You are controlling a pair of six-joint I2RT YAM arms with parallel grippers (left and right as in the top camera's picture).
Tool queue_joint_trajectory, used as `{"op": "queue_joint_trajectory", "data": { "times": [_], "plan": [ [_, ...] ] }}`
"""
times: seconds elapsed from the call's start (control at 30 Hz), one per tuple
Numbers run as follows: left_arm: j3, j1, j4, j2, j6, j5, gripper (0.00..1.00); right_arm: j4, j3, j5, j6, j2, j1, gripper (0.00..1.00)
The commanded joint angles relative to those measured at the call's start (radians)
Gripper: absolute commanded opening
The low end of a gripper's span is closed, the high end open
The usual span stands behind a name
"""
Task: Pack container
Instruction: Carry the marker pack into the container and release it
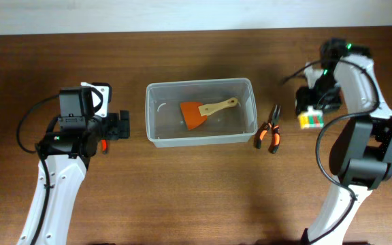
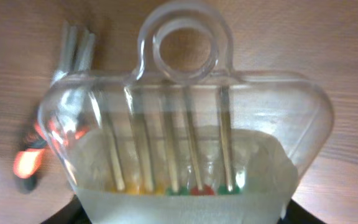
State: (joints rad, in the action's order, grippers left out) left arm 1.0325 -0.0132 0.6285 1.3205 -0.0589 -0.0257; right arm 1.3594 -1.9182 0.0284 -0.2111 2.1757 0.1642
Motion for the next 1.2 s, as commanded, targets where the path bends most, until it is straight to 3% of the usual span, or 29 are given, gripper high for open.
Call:
{"op": "queue_joint_trajectory", "data": {
  "times": [0.0, 0.23, 0.47, 0.57, 0.9, 1.03, 1.1, 1.17],
  "plan": [
    [0.022, -0.001, -0.002, 0.006, 0.002, 0.007, 0.99, 0.069, -0.192, 0.033, 0.01, -0.099, -0.049, 0.43],
    [0.022, -0.001, -0.002, 0.006, 0.002, 0.007, 0.99, 0.124, -0.428, 0.069, -0.035, -0.152, -0.262, 0.4],
    [0.022, -0.001, -0.002, 0.006, 0.002, 0.007, 0.99, 0.093, -0.388, 0.069, -0.292, -0.104, -0.501, 0.19],
    [0.022, -0.001, -0.002, 0.006, 0.002, 0.007, 0.99, 0.092, -0.327, 0.069, -0.435, -0.068, -0.566, 0.18],
    [0.022, -0.001, -0.002, 0.006, 0.002, 0.007, 0.99, 0.018, -0.07, 0.064, -0.939, -0.005, -0.601, 0.12],
    [0.022, -0.001, -0.002, 0.006, 0.002, 0.007, 0.99, -0.089, 0.029, 0.066, -0.971, -0.003, -0.574, 0.13],
    [0.022, -0.001, -0.002, 0.006, 0.002, 0.007, 0.99, -0.137, 0.07, 0.066, -0.971, -0.002, -0.565, 0.24],
    [0.022, -0.001, -0.002, 0.006, 0.002, 0.007, 0.99, -0.166, 0.09, 0.066, -0.971, -0.002, -0.561, 0.27]
  ]
}}
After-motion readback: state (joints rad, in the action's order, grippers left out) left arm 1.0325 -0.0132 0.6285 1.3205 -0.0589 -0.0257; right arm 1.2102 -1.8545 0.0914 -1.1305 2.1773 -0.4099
